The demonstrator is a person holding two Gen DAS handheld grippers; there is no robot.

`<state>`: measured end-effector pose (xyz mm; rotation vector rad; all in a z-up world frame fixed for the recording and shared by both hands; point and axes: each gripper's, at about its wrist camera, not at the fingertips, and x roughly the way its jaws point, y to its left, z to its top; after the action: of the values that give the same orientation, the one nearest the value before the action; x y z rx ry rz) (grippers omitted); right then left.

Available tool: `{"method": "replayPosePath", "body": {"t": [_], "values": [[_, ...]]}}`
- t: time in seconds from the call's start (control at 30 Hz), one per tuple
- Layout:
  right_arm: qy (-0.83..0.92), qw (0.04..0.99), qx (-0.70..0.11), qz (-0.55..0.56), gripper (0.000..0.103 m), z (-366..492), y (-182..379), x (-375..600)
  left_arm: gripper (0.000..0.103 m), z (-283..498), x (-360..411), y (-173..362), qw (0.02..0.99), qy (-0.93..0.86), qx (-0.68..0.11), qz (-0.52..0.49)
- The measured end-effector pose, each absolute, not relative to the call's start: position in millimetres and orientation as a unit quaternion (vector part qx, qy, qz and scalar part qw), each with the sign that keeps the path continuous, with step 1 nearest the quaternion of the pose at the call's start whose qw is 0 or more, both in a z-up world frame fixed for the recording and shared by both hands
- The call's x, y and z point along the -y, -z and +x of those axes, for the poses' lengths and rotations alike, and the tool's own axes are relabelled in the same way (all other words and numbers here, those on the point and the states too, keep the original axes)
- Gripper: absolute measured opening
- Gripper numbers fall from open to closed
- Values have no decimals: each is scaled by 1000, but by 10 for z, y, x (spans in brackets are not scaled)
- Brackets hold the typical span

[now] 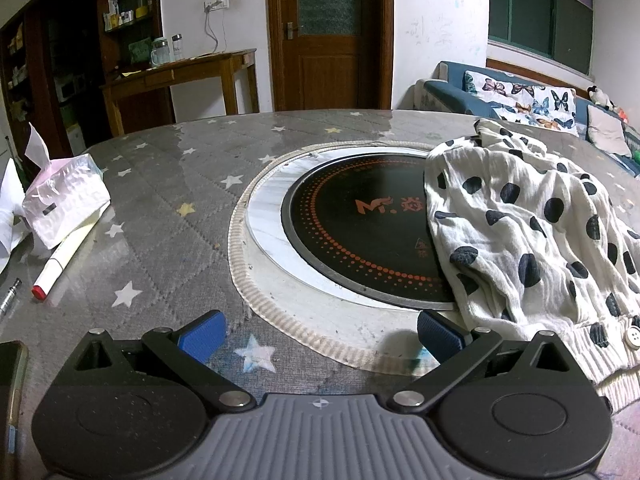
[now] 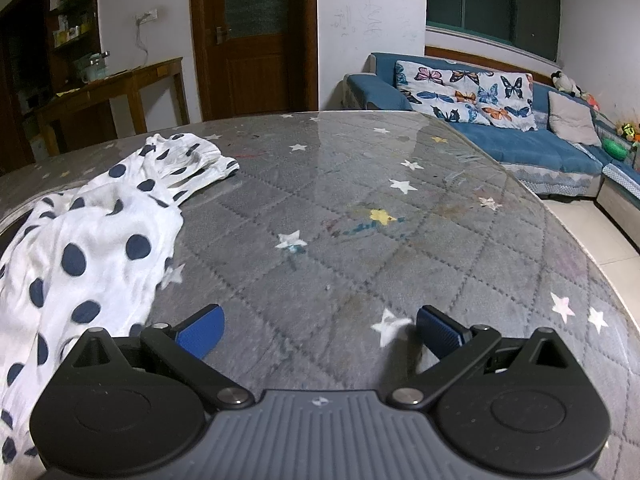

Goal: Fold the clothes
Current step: 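Move both grippers toward the waistband of the polka-dot pants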

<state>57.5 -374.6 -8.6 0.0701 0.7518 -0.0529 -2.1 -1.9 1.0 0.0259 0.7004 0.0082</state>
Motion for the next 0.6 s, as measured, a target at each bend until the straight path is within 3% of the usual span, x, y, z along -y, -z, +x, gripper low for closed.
{"method": "replayPosePath", "body": {"t": [0.23,0.6], "values": [[13,951,-308,27,103,257,-90,3748,103,-140,127,-65,940,0,-342,18],[1,960,-281,3,103,-345,-208,3271,103,-377,349,-160,941,14,-338,14]]}}
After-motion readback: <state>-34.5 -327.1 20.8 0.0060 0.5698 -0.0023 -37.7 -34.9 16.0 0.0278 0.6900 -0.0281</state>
